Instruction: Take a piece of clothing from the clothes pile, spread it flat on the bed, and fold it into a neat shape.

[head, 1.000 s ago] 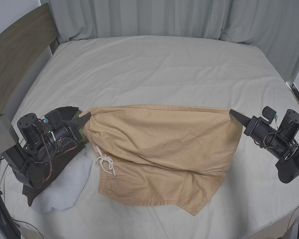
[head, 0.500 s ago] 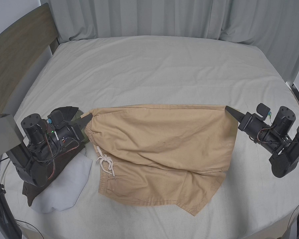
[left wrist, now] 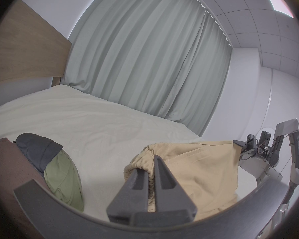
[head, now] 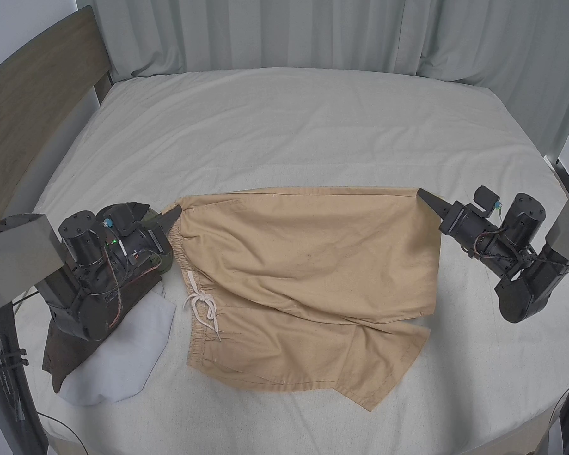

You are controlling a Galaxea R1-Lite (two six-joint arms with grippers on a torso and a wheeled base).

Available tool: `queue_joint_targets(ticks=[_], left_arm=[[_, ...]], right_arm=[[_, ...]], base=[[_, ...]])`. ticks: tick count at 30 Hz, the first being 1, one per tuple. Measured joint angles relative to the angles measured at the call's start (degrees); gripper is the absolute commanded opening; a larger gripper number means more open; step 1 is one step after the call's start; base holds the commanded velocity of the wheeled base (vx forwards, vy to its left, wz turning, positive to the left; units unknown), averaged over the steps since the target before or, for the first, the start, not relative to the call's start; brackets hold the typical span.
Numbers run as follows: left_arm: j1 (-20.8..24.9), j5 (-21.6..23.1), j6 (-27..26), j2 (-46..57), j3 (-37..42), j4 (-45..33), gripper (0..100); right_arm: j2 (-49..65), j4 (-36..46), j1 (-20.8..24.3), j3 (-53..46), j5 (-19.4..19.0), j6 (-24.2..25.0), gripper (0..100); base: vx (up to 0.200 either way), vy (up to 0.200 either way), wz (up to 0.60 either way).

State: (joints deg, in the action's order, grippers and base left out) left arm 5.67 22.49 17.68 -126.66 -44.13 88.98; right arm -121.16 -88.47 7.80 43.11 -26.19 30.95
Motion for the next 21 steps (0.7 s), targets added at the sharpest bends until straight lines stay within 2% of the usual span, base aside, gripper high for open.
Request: queue_joint_targets(ticks=[12, 21], left_arm=[[1.0, -3.7, 4.7, -6.3, -7.4, 0.0, 0], [1.5, -6.4, 6.8, -11.1, -14.3, 0.0, 0]], right_arm=[[-6.8, 0.1, -0.2, 9.9, 0.2, 0.4, 0], [-11.9, 0.1, -0.6, 18.5, 0.2, 3.6, 0]], base=[[0.0, 0.0, 0.0], [0.0, 0.0, 0.0]])
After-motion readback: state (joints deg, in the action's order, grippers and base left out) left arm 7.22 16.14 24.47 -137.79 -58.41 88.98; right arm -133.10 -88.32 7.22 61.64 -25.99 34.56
